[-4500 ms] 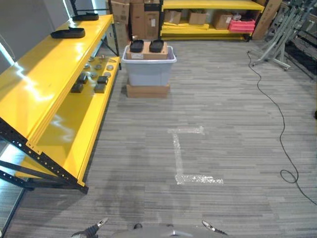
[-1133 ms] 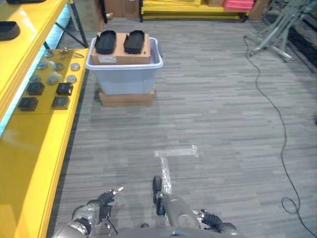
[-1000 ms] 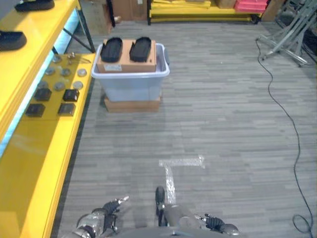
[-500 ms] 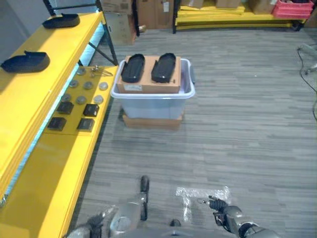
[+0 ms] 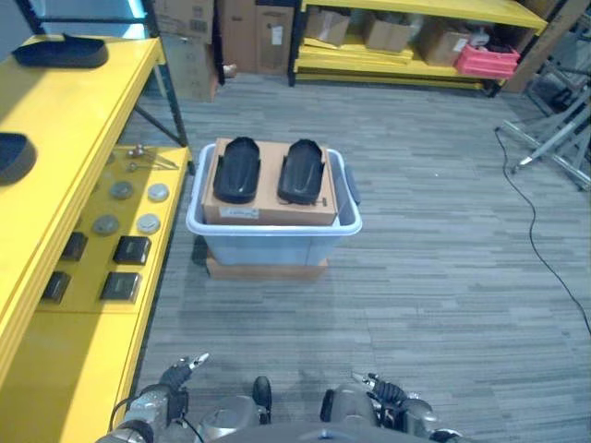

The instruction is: Move parts from the plastic box to the shelf.

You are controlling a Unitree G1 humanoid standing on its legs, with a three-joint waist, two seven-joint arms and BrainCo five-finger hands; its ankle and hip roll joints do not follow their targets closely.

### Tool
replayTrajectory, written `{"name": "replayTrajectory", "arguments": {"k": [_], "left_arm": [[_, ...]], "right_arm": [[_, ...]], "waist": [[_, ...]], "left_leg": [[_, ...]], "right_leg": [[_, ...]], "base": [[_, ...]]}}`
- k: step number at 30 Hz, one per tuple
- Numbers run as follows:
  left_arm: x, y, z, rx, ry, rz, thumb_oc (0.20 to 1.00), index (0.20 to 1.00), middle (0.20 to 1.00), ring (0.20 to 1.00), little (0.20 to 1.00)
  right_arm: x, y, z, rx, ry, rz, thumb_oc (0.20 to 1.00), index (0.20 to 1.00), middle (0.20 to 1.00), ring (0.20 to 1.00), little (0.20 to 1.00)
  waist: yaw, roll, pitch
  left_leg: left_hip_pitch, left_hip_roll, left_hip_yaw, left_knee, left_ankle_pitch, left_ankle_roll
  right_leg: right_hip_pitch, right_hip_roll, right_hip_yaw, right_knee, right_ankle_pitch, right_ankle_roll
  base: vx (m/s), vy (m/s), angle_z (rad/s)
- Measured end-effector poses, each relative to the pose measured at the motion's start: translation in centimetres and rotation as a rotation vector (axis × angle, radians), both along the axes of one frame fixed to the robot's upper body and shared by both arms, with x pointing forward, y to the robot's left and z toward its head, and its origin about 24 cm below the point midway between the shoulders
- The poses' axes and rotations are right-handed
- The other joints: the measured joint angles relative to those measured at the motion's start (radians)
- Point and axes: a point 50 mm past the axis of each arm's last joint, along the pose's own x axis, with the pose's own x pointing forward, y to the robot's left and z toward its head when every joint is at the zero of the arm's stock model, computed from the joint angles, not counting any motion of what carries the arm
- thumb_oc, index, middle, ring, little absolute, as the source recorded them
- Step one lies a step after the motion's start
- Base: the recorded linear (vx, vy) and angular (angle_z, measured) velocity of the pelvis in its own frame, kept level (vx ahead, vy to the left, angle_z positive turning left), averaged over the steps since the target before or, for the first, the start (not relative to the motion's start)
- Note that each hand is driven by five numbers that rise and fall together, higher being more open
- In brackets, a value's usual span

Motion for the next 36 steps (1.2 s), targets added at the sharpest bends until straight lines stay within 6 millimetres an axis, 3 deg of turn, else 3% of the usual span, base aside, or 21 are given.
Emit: {"name": "replayTrajectory", "arguments": {"k": [1, 2, 3, 4, 5, 6, 7, 8, 9, 10, 11, 12, 13, 15, 17, 20, 24, 26, 30, 35, 36], "left_arm": [[0.0, 0.5, 0.2, 0.002, -0.009, 0.025, 1.0, 1.0, 1.0, 1.0, 1.0], [0.1, 0.8, 0.3, 0.009, -0.009, 0.048, 1.0, 1.0, 1.0, 1.0, 1.0], [0.0, 0.9, 0.2, 0.012, -0.002, 0.052, 1.0, 1.0, 1.0, 1.0, 1.0], [-0.3, 0.9, 0.0, 0.01, 0.015, 0.061, 1.0, 1.0, 1.0, 1.0, 1.0], [-0.1, 0.4, 0.0, 0.009, 0.024, 0.038, 1.0, 1.0, 1.0, 1.0, 1.0], [-0.4, 0.3, -0.2, 0.005, 0.03, 0.043, 1.0, 1.0, 1.0, 1.0, 1.0], [-1.5, 0.3, -0.5, -0.005, 0.049, 0.077, 1.0, 1.0, 1.0, 1.0, 1.0], [-3.0, 0.2, -1.0, -0.015, 0.079, 0.123, 1.0, 1.0, 1.0, 1.0, 1.0], [-4.2, 0.2, -1.4, -0.031, 0.106, 0.194, 1.0, 1.0, 1.0, 1.0, 1.0], [-4.8, -0.5, -1.7, -0.058, 0.121, 0.225, 1.0, 1.0, 1.0, 1.0, 1.0], [-5.7, -1.2, -2.1, -0.079, 0.147, 0.239, 1.0, 1.0, 1.0, 1.0, 1.0], [-5.7, -1.7, -2.2, -0.099, 0.155, 0.261, 1.0, 1.0, 1.0, 1.0, 1.0], [-5.3, -1.9, -2.2, -0.093, 0.158, 0.225, 1.0, 1.0, 1.0, 1.0, 1.0], [-6.1, -2.1, -2.4, -0.051, 0.194, 0.119, 1.0, 1.0, 1.0, 1.0, 1.0], [-6.5, -2.1, -2.4, -0.007, 0.21, 0.034, 1.0, 1.0, 1.0, 1.0, 1.0], [-6.8, -1.8, -2.5, 0.029, 0.228, -0.03, 1.0, 1.0, 1.0, 1.0, 1.0], [-6.3, 0.0, -2.0, 0.094, 0.213, -0.016, 1.0, 1.0, 1.0, 1.0, 1.0], [-5.3, 1.2, -1.4, 0.091, 0.165, 0.081, 1.0, 1.0, 1.0, 1.0, 1.0], [-1.4, 1.7, -0.1, 0.091, 0.048, 0.076, 1.0, 1.0, 1.0, 1.0, 1.0], [4.3, 0.0, 2.2, 0.096, -0.121, -0.097, 1.0, 1.0, 1.0, 1.0, 1.0], [5.5, -0.9, 2.7, 0.089, -0.158, -0.148, 1.0, 1.0, 1.0, 1.0, 1.0]], "right_arm": [[-0.6, -0.1, -0.1, 0.009, 0.014, 0.005, 1.0, 1.0, 1.0, 1.0, 1.0], [-1.2, -0.2, -0.3, 0.016, 0.037, 0.0, 1.0, 1.0, 1.0, 1.0, 1.0], [-1.8, -0.3, -0.5, 0.021, 0.061, -0.008, 1.0, 1.0, 1.0, 1.0, 1.0], [-3.5, -0.8, -1.0, 0.05, 0.104, -0.088, 1.0, 1.0, 1.0, 1.0, 1.0], [-4.2, -1.1, -1.1, 0.065, 0.116, -0.144, 1.0, 1.0, 1.0, 1.0, 1.0], [-4.8, -1.0, -1.2, 0.069, 0.133, -0.147, 1.0, 1.0, 1.0, 1.0, 1.0], [-5.3, -0.9, -1.4, 0.076, 0.15, -0.148, 1.0, 1.0, 1.0, 1.0, 1.0], [-5.9, -0.6, -1.5, 0.086, 0.168, -0.151, 1.0, 1.0, 1.0, 1.0, 1.0], [-5.9, -0.2, -1.6, 0.088, 0.171, -0.141, 1.0, 1.0, 1.0, 1.0, 1.0], [-5.5, -0.7, -1.4, 0.055, 0.155, -0.112, 1.0, 1.0, 1.0, 1.0, 1.0], [-4.0, -1.2, -1.0, 0.016, 0.111, -0.09, 1.0, 1.0, 1.0, 1.0, 1.0], [-3.3, -2.2, -0.6, -0.055, 0.072, -0.102, 1.0, 1.0, 1.0, 1.0, 1.0], [-2.5, -3.1, -0.1, -0.116, 0.044, -0.131, 1.0, 1.0, 1.0, 1.0, 1.0], [0.0, -4.1, 0.9, -0.159, -0.05, -0.213, 1.0, 1.0, 1.0, 1.0, 1.0], [2.6, -4.8, 2.4, -0.171, -0.186, -0.273, 1.0, 1.0, 1.0, 1.0, 1.0], [5.5, -5.9, 4.9, -0.228, -0.376, -0.299, 1.0, 1.0, 1.0, 1.0, 1.0], [7.6, -6.9, 8.3, -0.376, -0.573, -0.323, 1.0, 1.0, 1.0, 1.0, 1.0], [10.2, -6.5, 12.2, -0.418, -0.761, -0.288, 1.0, 1.0, 1.0, 1.0, 1.0], [12.9, -5.6, 15.8, -0.445, -0.916, -0.264, 1.0, 1.0, 1.0, 1.0, 1.0], [19.6, -5.1, 25.2, -0.486, -1.176, -0.246, 1.0, 1.0, 1.0, 1.0, 1.0], [21.5, -5.1, 27.9, -0.52, -1.215, -0.265, 1.0, 1.0, 1.0, 1.0, 1.0]], "waist": [[-0.008, -0.013, -0.01], [-0.03, -0.015, -0.011], [-0.045, -0.015, -0.012], [-0.089, -0.024, -0.027], [-0.129, -0.017, -0.037], [-0.134, -0.012, -0.04], [-0.128, -0.002, -0.045], [-0.111, 0.011, -0.062], [-0.089, -0.022, -0.073], [-0.057, -0.039, -0.08], [-0.028, -0.034, -0.077], [-0.029, -0.022, -0.074], [-0.027, -0.005, -0.065], [-0.023, 0.006, -0.063], [-0.032, 0.008, -0.052], [-0.034, -0.004, -0.029], [-0.065, -0.007, -0.016], [-0.091, 0.008, 0.011], [-0.062, -0.005, 0.052], [-0.025, 0.021, 0.158], [-0.016, 0.032, 0.184]], "left_leg": [[0.018, -0.013, -0.006, -0.003, -0.01, -0.012], [0.054, -0.029, -0.016, -0.007, -0.029, -0.014], [0.082, -0.038, -0.022, -0.012, -0.046, -0.013], [0.096, -0.056, -0.085, -0.003, -0.08, -0.013], [0.106, -0.049, -0.147, 0.011, -0.099, -0.004], [0.116, -0.03, -0.162, 0.001, -0.105, -0.016], [0.15, -0.002, -0.173, -0.018, -0.113, -0.042], [0.166, 0.029, -0.17, 0.012, -0.126, -0.065], [0.093, 0.013, -0.172, 0.205, -0.143, -0.091], [-0.002, 0.004, -0.17, 0.405, -0.119, -0.125], [-0.076, 0.011, -0.18, 0.52, -0.121, -0.127], [-0.165, 0.041, -0.173, 0.604, -0.125, -0.134], [-0.223, 0.082, -0.138, 0.574, -0.12, -0.14], [-0.232, 0.128, -0.078, 0.307, -0.095, -0.154], [-0.196, 0.145, -0.09, 0.023, -0.017, -0.163], [-0.139, 0.148, -0.096, -0.054, 0.069, -0.162], [-0.043, 0.143, -0.091, -0.082, 0.089, -0.147], [0.01, 0.15, -0.093, -0.092, 0.075, -0.127], [-0.024, 0.123, -0.089, -0.089, 0.064, -0.115], [-0.121, 0.077, -0.09, -0.067, 0.085, -0.077], [-0.152, 0.07, -0.091, -0.062, 0.096, -0.069]], "right_leg": [[0.019, 0.022, 0.01, -0.269, 0.059, 0.0], [0.014, 0.043, 0.071, -0.394, 0.15, 0.003], [0.013, 0.057, 0.093, -0.421, 0.196, -0.002], [0.016, 0.086, 0.241, -0.459, 0.235, 0.018], [0.02, 0.121, 0.377, -0.458, 0.254, -0.003], [0.029, 0.145, 0.38, -0.455, 0.265, -0.016], [0.043, 0.175, 0.305, -0.451, 0.254, -0.038], [0.079, 0.202, 0.241, -0.456, 0.222, -0.09], [0.129, 0.192, 0.243, -0.525, 0.265, -0.1], [0.168, 0.185, 0.253, -0.586, 0.284, -0.131], [0.2, 0.186, 0.248, -0.616, 0.297, -0.145], [0.222, 0.192, 0.216, -0.649, 0.3, -0.152], [0.231, 0.194, 0.181, -0.651, 0.294, -0.147], [0.238, 0.201, 0.16, -0.651, 0.275, -0.124], [0.247, 0.218, 0.158, -0.651, 0.268, -0.115], [0.284, 0.242, 0.138, -0.652, 0.232, -0.138], [0.294, 0.257, 0.129, -0.651, 0.219, -0.137], [0.285, 0.27, 0.118, -0.65, 0.224, -0.136], [0.235, 0.238, 0.123, -0.617, 0.222, -0.111], [0.152, 0.188, 0.123, -0.621, 0.264, -0.072], [0.125, 0.182, 0.121, -0.622, 0.278, -0.067]], "base": [[0.49, -0.281, 0.21], [0.6, -0.366, 0.26], [0.54, -0.358, 0.53], [0.51, -0.425, 1.11], [0.38, -0.387, 1.29], [0.36, -0.388, 1.05], [0.26, -0.287, 0.31], [0.19, -0.199, 0.27], [0.22, -0.189, 0.11], [0.19, -0.118, -0.01], [0.16, -0.038, 0.0], [0.11, 0.07, 0.43], [0.14, 0.112, 0.71], [0.15, 0.118, 0.36], [0.14, 0.114, -0.04], [0.15, 0.068, -0.09], [0.14, 0.07, 0.12], [0.03, 0.036, 0.14], [0.0, 0.044, 0.02], [-0.06, 0.024, 0.05], [-0.13, 0.018, 0.08]]}}
